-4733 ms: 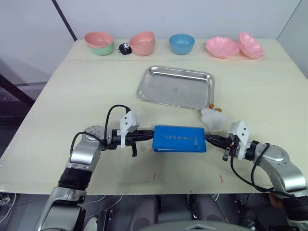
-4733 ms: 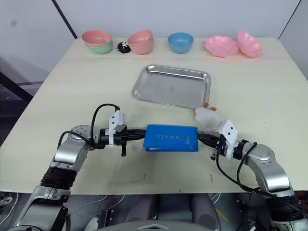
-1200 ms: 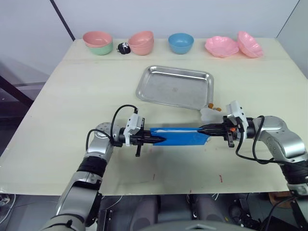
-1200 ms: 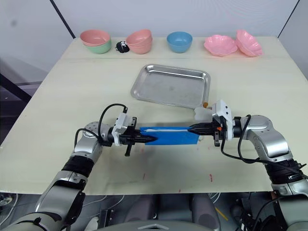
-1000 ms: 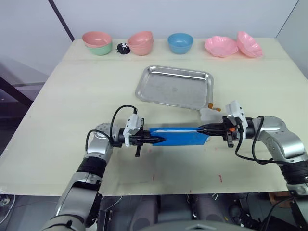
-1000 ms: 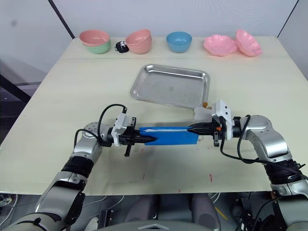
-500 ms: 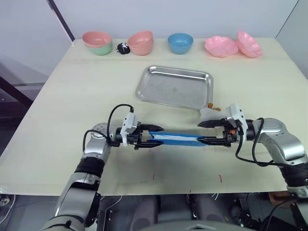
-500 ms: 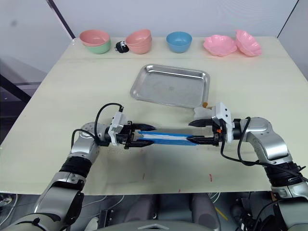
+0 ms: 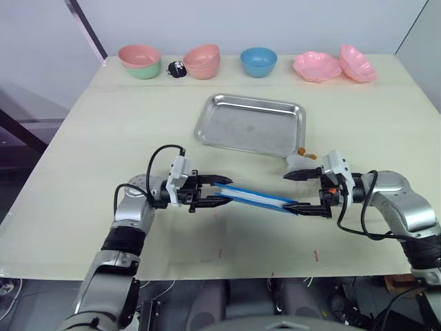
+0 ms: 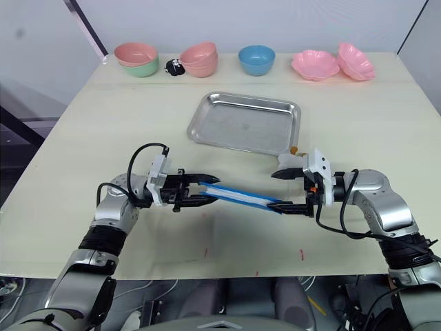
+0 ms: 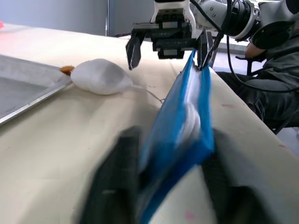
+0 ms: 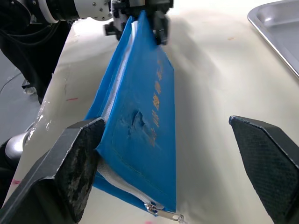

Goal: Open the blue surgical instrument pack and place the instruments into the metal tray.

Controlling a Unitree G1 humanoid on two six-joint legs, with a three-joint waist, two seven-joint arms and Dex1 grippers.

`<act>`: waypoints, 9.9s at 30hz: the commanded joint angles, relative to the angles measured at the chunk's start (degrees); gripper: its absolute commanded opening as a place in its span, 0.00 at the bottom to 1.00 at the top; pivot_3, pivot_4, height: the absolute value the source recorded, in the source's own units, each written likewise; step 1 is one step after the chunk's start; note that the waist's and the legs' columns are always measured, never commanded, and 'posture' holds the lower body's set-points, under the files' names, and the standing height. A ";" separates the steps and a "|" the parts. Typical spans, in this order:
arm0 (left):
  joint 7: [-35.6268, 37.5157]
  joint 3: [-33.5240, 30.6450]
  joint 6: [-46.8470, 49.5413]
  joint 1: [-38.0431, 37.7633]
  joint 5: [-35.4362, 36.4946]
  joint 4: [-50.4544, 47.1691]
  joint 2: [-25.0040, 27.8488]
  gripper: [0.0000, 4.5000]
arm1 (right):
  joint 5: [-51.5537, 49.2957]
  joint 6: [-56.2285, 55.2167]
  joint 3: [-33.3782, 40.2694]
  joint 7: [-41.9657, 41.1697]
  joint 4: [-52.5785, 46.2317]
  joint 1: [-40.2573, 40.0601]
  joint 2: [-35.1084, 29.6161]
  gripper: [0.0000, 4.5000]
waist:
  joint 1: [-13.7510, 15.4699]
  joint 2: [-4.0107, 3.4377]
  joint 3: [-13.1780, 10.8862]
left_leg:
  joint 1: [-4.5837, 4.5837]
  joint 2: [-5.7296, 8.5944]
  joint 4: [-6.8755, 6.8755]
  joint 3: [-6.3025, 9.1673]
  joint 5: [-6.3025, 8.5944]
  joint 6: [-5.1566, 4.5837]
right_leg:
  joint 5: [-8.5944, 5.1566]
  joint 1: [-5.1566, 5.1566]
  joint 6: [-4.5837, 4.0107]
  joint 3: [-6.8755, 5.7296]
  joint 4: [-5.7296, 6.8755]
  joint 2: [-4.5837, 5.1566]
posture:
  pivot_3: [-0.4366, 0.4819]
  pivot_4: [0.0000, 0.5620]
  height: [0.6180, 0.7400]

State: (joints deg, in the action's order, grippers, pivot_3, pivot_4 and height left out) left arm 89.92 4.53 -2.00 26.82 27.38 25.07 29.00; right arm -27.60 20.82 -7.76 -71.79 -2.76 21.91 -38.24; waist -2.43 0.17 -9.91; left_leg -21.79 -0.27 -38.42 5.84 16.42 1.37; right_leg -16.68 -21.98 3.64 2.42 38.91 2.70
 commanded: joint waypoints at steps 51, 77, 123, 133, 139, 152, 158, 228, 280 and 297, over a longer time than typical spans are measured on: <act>-2.17 -0.54 -4.31 3.07 -4.70 4.58 -0.79 0.00 | -10.97 14.06 23.97 7.40 -2.85 -3.35 -6.38 0.01 | 0.21 -0.02 0.00 | -0.02 0.04 0.01 -0.06 0.00 -0.01 | 0.00 -0.01 0.00 0.05 0.01 0.04 | 0.48 0.27 1.00; -1.17 0.33 -8.38 10.80 -7.83 13.18 -5.41 0.00 | 1.68 3.11 -0.16 22.84 -6.35 22.95 14.40 0.01 | -0.12 -0.02 0.00 | -0.24 0.05 0.01 -0.02 -0.03 0.04 | 0.00 -0.30 0.00 0.03 0.03 0.02 | 0.48 0.27 1.00; 0.37 -0.56 -10.09 10.73 -9.33 14.42 -6.14 0.00 | 0.87 -6.61 8.64 10.51 -6.59 1.86 -1.09 0.99 | 0.12 0.02 0.03 | -0.18 0.10 0.00 0.06 -0.05 0.06 | 0.01 -0.19 0.00 -0.01 0.05 0.05 | 0.48 0.27 1.00; 0.59 -0.55 -10.36 11.13 -9.33 14.38 -6.25 0.00 | 0.81 -6.60 6.63 6.08 2.37 -1.89 2.04 0.99 | 0.04 0.01 0.03 | -0.18 0.10 -0.01 0.02 -0.04 0.05 | 0.01 -0.18 0.00 0.02 0.04 0.05 | 0.48 0.27 1.00; 0.62 -0.67 -10.32 11.15 -9.33 14.31 -5.94 0.00 | 1.08 -6.31 5.89 6.91 3.21 -0.38 5.59 0.80 | 0.00 0.01 0.03 | -0.17 0.10 -0.01 0.03 -0.05 0.06 | 0.01 -0.19 0.00 0.03 0.06 0.04 | 0.48 0.27 1.00; -0.01 -1.08 -9.47 11.03 -9.08 13.73 -5.59 0.00 | 1.97 -6.92 5.33 5.42 3.50 -0.39 6.23 0.02 | -0.01 0.01 0.03 | -0.16 0.09 -0.01 0.04 -0.05 0.07 | 0.01 -0.19 0.00 0.02 0.06 0.03 | 0.48 0.27 1.00; -0.89 -3.15 -6.50 11.24 -7.67 11.63 -3.12 0.42 | 2.42 -7.72 5.59 4.61 4.03 -0.45 5.77 0.00 | -0.15 0.01 0.02 | -0.17 0.09 -0.01 0.04 -0.05 0.07 | 0.01 -0.20 0.00 0.02 0.06 0.02 | 0.48 0.27 1.00; -0.10 -2.94 -15.05 -0.83 -11.38 10.88 14.17 0.00 | 6.65 -13.85 4.67 4.00 7.07 0.13 6.35 0.00 | -0.23 -0.02 0.02 | -0.04 -0.02 0.07 -0.08 -0.04 0.04 | 0.01 -0.21 0.00 0.09 0.09 -0.03 | 0.48 0.27 1.00; 1.03 0.14 -22.28 2.35 -12.88 15.75 10.73 0.00 | -24.54 8.51 16.44 17.47 -6.12 3.96 20.06 0.00 | 0.19 -0.46 0.26 | 0.00 0.06 0.06 -0.01 -0.03 0.03 | 0.01 -0.10 0.00 0.05 0.12 0.02 | 0.48 0.27 1.00; 2.54 0.99 -25.43 5.95 -15.99 21.82 13.92 0.00 | -5.62 -7.91 6.76 8.20 -1.63 -1.40 15.14 0.00 | -0.21 -0.46 0.26 | 0.04 0.03 0.07 0.02 -0.03 0.03 | 0.00 -0.11 0.01 0.03 0.16 -0.03 | 0.48 0.27 1.00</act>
State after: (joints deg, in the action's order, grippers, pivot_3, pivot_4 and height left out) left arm 89.71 4.19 -26.64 33.59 13.87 44.65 41.63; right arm -34.64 16.77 -1.10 -62.36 -3.72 20.13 -23.16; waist -2.64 -0.29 -9.65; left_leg -21.74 -0.25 -38.35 5.86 16.39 1.40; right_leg -16.68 -22.09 3.64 2.45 39.09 2.67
